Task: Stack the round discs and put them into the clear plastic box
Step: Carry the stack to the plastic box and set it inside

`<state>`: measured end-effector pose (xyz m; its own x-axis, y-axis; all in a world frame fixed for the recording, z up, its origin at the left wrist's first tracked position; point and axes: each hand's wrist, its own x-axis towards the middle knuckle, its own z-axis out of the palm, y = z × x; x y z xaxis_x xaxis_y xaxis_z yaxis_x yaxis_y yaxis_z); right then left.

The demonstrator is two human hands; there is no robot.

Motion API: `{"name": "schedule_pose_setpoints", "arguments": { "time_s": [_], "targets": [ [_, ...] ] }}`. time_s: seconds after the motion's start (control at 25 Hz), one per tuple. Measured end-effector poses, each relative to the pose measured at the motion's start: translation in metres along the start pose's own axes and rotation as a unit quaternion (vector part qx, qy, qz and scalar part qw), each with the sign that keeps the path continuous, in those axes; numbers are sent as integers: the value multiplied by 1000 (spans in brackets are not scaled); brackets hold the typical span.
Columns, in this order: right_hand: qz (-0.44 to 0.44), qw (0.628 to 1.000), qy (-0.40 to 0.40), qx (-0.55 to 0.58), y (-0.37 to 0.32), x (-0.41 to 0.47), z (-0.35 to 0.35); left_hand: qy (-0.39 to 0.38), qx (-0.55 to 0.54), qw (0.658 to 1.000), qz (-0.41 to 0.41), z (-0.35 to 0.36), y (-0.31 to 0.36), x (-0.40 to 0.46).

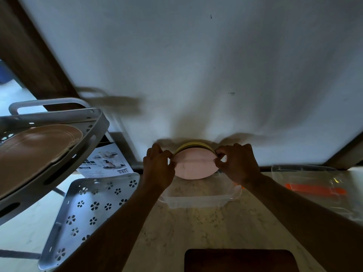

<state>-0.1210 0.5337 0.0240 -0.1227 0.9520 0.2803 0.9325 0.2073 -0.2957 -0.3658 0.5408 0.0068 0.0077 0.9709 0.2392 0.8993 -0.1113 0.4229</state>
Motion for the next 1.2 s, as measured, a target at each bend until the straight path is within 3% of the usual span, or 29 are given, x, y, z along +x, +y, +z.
{"name": "schedule_pose_setpoints", "arguments": {
  "time_s": [0.28, 0.68, 0.84, 1.08, 1.2],
  "targets": [
    [-27, 996, -6, -84, -3, 0, 1, 25, 46, 998, 22, 2, 2, -4],
    [-8, 994, 16, -112, -11, 2, 3, 71, -11, 997, 15, -2, 4, -6],
    [-4, 992, 16, -125, -13, 7, -5, 50, -42, 998, -15, -5, 4, -5],
    [-31, 997, 26, -61, -11, 11, -30, 25, -36, 998, -42, -18, 7, -9],
    [-60, 998, -18, -1, -15, 0, -43, 17, -70, 996, -45, -34, 14, -16]
  ]
}}
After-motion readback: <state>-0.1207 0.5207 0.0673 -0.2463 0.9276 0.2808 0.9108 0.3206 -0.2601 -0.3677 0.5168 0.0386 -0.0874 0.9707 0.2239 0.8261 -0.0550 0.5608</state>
